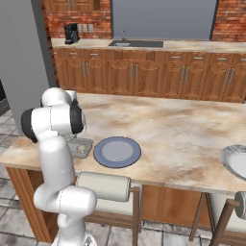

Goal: Place two dumplings into each of the tupperware containers and then place the containers in the fridge.

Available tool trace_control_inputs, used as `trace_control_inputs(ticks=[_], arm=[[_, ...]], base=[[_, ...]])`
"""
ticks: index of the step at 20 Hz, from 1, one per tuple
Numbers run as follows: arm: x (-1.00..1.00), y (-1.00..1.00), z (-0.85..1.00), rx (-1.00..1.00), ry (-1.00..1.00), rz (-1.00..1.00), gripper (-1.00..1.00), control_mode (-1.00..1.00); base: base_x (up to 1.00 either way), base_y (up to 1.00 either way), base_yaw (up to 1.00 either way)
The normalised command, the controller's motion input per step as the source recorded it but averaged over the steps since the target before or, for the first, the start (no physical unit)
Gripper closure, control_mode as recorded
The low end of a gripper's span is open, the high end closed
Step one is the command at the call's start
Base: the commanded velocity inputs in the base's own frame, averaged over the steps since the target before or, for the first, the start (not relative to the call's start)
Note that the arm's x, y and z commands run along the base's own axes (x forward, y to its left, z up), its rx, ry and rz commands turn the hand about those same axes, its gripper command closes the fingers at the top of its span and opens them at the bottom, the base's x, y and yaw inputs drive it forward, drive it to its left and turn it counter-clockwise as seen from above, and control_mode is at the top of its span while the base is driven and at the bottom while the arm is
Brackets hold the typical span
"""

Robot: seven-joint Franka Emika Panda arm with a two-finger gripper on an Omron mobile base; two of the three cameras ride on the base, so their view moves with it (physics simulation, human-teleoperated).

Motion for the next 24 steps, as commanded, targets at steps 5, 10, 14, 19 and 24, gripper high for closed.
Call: trace_control_inputs(ticks=[5, 10, 14, 19, 24], arm=[[0.12, 0.00, -0.51, 0.00, 0.00, 0.00, 1.00, -1.00], [-0.10, 0.00, -0.09, 0.00, 0.01, 0.00, 1.00, -1.00], [-0.39, 0.00, 0.00, 0.00, 0.00, 0.00, 1.00, -1.00], [-0.52, -0.16, 0.00, 0.00, 0.00, -0.01, 1.00, -1.00], [-0.41, -0.27, -0.01, 0.00, 0.00, -0.01, 1.00, -1.00]], base=[[0.00, 0.00, 0.00], [0.00, 0.00, 0.00], [0.00, 0.00, 0.00], [0.00, 0.00, 0.00], [0.00, 0.00, 0.00]])
